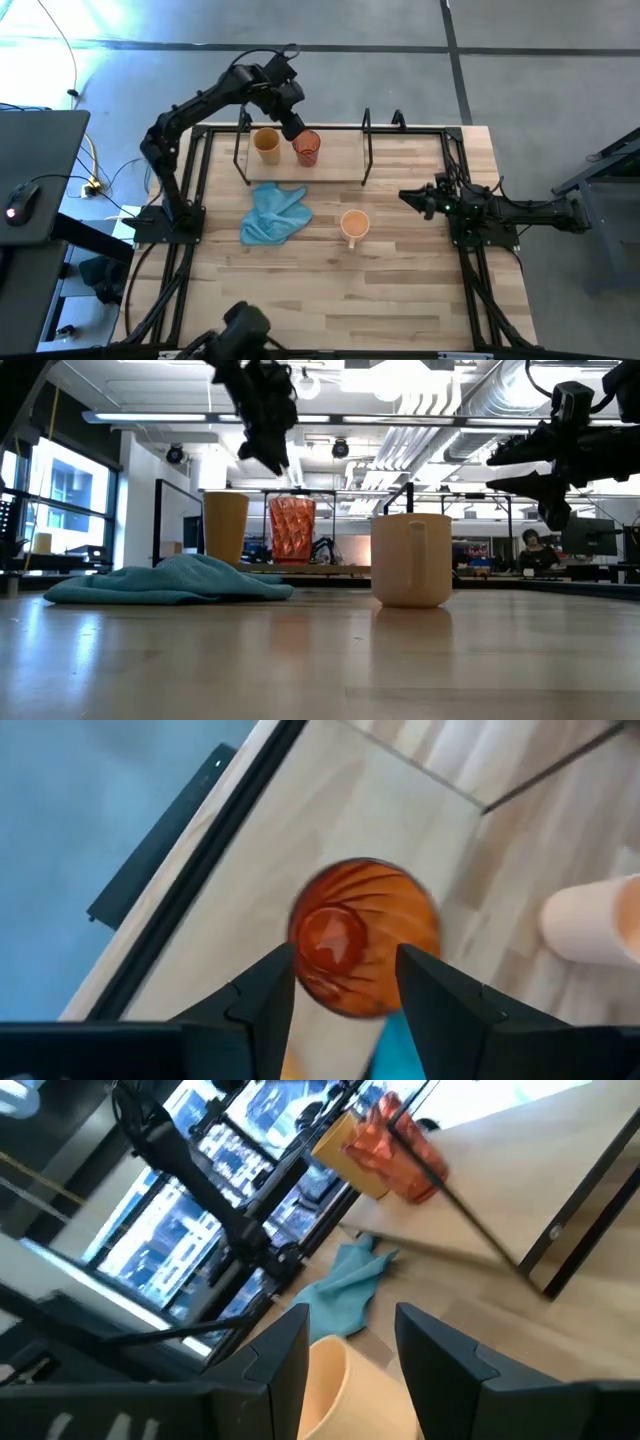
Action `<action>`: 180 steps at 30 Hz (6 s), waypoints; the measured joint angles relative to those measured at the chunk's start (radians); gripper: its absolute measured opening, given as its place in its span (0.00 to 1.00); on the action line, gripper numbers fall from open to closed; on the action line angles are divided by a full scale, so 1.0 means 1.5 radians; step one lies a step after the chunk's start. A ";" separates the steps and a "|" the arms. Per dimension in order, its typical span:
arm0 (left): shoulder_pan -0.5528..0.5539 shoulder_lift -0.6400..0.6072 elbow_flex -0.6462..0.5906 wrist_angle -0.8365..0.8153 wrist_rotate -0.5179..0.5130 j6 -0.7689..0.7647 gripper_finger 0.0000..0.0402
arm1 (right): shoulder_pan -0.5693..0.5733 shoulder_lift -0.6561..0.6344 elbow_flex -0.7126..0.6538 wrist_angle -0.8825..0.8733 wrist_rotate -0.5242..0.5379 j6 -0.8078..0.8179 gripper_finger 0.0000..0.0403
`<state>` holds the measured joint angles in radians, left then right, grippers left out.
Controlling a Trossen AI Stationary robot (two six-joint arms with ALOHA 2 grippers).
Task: Stack small to large cups/mugs on shelf
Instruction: Put the yellow mug on the shelf
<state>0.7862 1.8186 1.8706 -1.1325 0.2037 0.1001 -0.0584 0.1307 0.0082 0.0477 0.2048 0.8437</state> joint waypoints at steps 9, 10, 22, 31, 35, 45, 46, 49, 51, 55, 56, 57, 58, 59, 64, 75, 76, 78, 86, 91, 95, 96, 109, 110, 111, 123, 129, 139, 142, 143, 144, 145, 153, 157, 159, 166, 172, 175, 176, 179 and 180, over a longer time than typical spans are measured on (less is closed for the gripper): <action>-0.089 -0.099 0.000 -0.059 0.009 -0.037 0.41 | 0.000 0.000 0.000 -0.018 -0.106 0.052 0.35; -0.106 -0.106 0.000 -0.062 0.009 -0.041 0.41 | 0.000 0.002 0.000 -0.019 -0.109 0.047 0.35; -0.258 -0.128 0.000 -0.088 -0.030 -0.110 0.41 | 0.024 0.069 0.000 -0.004 -0.263 0.144 0.35; -0.315 -0.128 0.000 -0.090 -0.038 -0.169 0.41 | 0.151 0.140 0.002 0.037 -0.260 0.223 0.35; -0.334 -0.128 0.000 -0.101 -0.056 -0.197 0.41 | 0.225 0.176 0.052 0.037 -0.123 0.144 0.35; -0.395 -0.143 0.000 -0.106 -0.174 -0.256 0.41 | 0.380 0.363 0.175 0.027 0.193 -0.058 0.35; -0.402 -0.146 0.000 -0.106 -0.192 -0.262 0.41 | 0.394 0.390 0.181 0.024 0.207 -0.053 0.35; -0.428 -0.159 0.000 -0.108 -0.252 -0.270 0.41 | 0.448 0.474 0.206 0.026 0.285 -0.008 0.35; -0.445 -0.171 0.000 -0.119 -0.291 -0.273 0.41 | 0.486 0.537 0.232 0.025 0.358 0.018 0.35; -0.467 -0.206 0.000 -0.146 -0.365 -0.267 0.41 | 0.540 0.676 0.314 0.026 0.513 0.050 0.35; -0.470 -0.217 0.000 -0.151 -0.382 -0.267 0.41 | 0.545 0.715 0.339 0.026 0.547 0.053 0.35; -0.473 -0.230 0.000 -0.151 -0.397 -0.269 0.41 | 0.547 0.753 0.364 0.026 0.574 0.054 0.35; -0.474 -0.244 0.000 -0.151 -0.407 -0.272 0.41 | 0.546 0.791 0.392 0.025 0.593 0.053 0.35; -0.474 -0.257 0.000 -0.151 -0.411 -0.273 0.41 | 0.541 0.828 0.419 0.026 0.601 0.050 0.35; -0.474 -0.324 0.000 -0.154 -0.416 -0.280 0.41 | 0.504 1.005 0.573 -0.076 0.582 0.111 0.35; -0.474 -0.419 0.000 -0.186 -0.418 -0.270 0.41 | 0.483 1.241 0.907 -0.502 0.575 0.411 0.35; -0.474 -0.425 0.000 -0.188 -0.418 -0.270 0.41 | 0.483 1.255 0.931 -0.541 0.572 0.438 0.35; -0.474 -0.433 0.000 -0.198 -0.413 -0.270 0.41 | 0.485 1.280 0.977 -0.619 0.563 0.499 0.35; -0.474 -0.443 0.000 -0.195 -0.403 -0.263 0.41 | 0.486 1.356 1.094 -0.796 0.524 0.614 0.35; -0.474 -0.444 0.000 -0.195 -0.388 -0.262 0.41 | 0.485 1.381 1.115 -0.809 0.524 0.619 0.35; -0.474 -0.444 0.000 -0.196 -0.372 -0.262 0.41 | 0.484 1.388 1.115 -0.822 0.520 0.637 0.35; -0.474 -0.444 0.000 -0.198 -0.368 -0.262 0.41 | 0.484 1.388 1.112 -0.828 0.519 0.641 0.35; -0.474 -0.444 0.000 -0.210 -0.352 -0.262 0.41 | 0.474 1.388 1.111 -0.871 0.480 0.678 0.35; -0.474 -0.444 0.000 -0.210 -0.351 -0.262 0.41 | 0.471 1.388 1.111 -0.870 0.480 0.678 0.35; -0.474 -0.444 0.000 -0.210 -0.351 -0.262 0.41 | 0.468 1.388 1.111 -0.870 0.480 0.678 0.35; -0.474 -0.444 0.000 -0.210 -0.340 -0.264 0.41 | 0.447 1.388 1.111 -0.870 0.441 0.667 0.35; -0.474 -0.444 0.000 -0.210 -0.339 -0.264 0.41 | 0.438 1.388 1.111 -0.876 0.441 0.673 0.35; -0.473 -0.444 0.000 -0.210 -0.338 -0.262 0.41 | 0.407 1.388 1.111 -0.880 0.438 0.671 0.35; -0.474 -0.444 0.000 -0.210 -0.338 -0.261 0.41 | 0.401 1.388 1.111 -0.879 0.422 0.662 0.35; -0.474 -0.444 0.000 -0.210 -0.338 -0.257 0.41 | 0.399 1.388 1.111 -0.880 0.414 0.661 0.35; -0.474 -0.444 0.000 -0.210 -0.338 -0.256 0.41 | 0.398 1.388 1.111 -0.879 0.407 0.660 0.35; -0.474 -0.444 0.000 -0.210 -0.338 -0.252 0.41 | 0.397 1.388 1.111 -0.880 0.403 0.660 0.35; -0.474 -0.444 0.000 -0.210 -0.338 -0.237 0.41 | 0.390 1.388 1.111 -0.880 0.403 0.659 0.35; -0.474 -0.444 0.000 -0.210 -0.338 -0.237 0.41 | 0.380 1.387 1.110 -0.882 0.402 0.659 0.35; -0.474 -0.446 -0.001 -0.210 -0.338 -0.237 0.41 | 0.376 1.387 1.110 -0.882 0.402 0.659 0.34; -0.474 -0.459 -0.001 -0.209 -0.338 -0.239 0.41 | 0.370 1.387 1.110 -0.882 0.402 0.646 0.13; -0.473 -0.466 -0.001 -0.209 -0.338 -0.244 0.41 | 0.371 1.387 1.110 -0.882 0.404 0.621 0.06; -0.473 -0.466 -0.001 -0.209 -0.338 -0.244 0.41 | 0.371 1.387 1.110 -0.882 0.404 0.621 0.08; -0.473 -0.466 -0.001 -0.209 -0.338 -0.244 0.41 | 0.371 1.387 1.110 -0.882 0.407 0.621 0.08; -0.473 -0.466 -0.001 -0.209 -0.336 -0.245 0.41 | 0.372 1.387 1.110 -0.881 0.423 0.621 0.04; -0.473 -0.466 -0.001 -0.209 -0.335 -0.247 0.41 | 0.372 1.387 1.110 -0.881 0.426 0.620 0.04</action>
<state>0.0761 1.1202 1.8698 -1.4467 -0.2990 -0.2699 0.4996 2.2112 1.6733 -1.2739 0.8435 1.7741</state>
